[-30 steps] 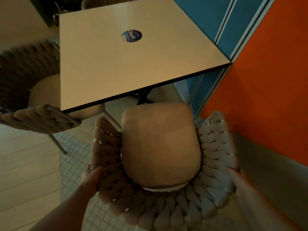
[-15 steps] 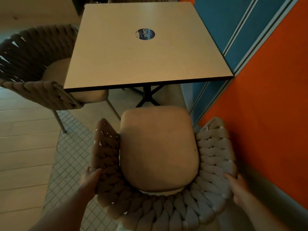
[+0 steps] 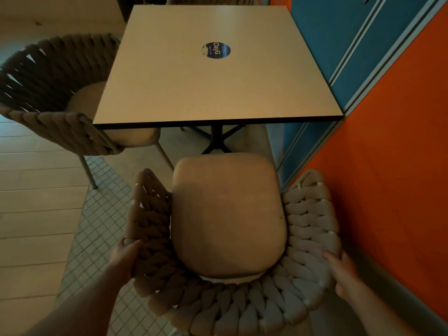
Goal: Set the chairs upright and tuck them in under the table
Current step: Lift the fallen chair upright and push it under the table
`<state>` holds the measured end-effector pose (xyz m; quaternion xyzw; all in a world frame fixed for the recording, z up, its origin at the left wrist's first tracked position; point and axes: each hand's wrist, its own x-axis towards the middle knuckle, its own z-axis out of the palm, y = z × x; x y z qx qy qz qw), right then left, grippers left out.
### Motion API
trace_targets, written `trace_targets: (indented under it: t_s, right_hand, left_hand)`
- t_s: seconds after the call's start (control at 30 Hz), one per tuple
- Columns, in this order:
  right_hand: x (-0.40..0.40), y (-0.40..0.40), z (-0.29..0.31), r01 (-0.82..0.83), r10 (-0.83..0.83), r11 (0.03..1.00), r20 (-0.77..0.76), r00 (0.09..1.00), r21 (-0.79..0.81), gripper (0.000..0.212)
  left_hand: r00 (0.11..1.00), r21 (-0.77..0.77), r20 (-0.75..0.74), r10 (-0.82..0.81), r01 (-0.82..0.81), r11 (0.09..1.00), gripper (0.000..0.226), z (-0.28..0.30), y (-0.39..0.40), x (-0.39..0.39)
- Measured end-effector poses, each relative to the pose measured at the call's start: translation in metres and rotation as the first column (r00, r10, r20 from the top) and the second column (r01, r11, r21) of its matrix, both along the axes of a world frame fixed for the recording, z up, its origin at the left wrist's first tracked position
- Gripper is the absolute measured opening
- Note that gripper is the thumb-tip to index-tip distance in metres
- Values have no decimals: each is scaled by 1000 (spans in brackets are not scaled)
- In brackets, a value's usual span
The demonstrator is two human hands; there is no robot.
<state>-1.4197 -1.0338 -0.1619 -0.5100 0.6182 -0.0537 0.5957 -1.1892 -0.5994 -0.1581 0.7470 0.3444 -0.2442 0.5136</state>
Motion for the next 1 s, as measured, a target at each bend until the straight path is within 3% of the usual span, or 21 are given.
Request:
trace_targets:
  t_s: [0.3, 0.6, 1.0]
  right_hand:
    - [13, 10, 0, 34, -34, 999, 4, 999, 27, 65]
    - [23, 12, 4, 45, -44, 999, -46, 998, 19, 66]
    - [28, 1, 5, 9, -6, 998, -53, 999, 56, 71]
  left_hand:
    - [1000, -19, -30, -8, 7, 1000, 20, 2, 6, 23]
    - [999, -40, -33, -8, 7, 999, 31, 3, 6, 29]
    - [1000, -33, 7, 5, -4, 999, 28, 0, -2, 31]
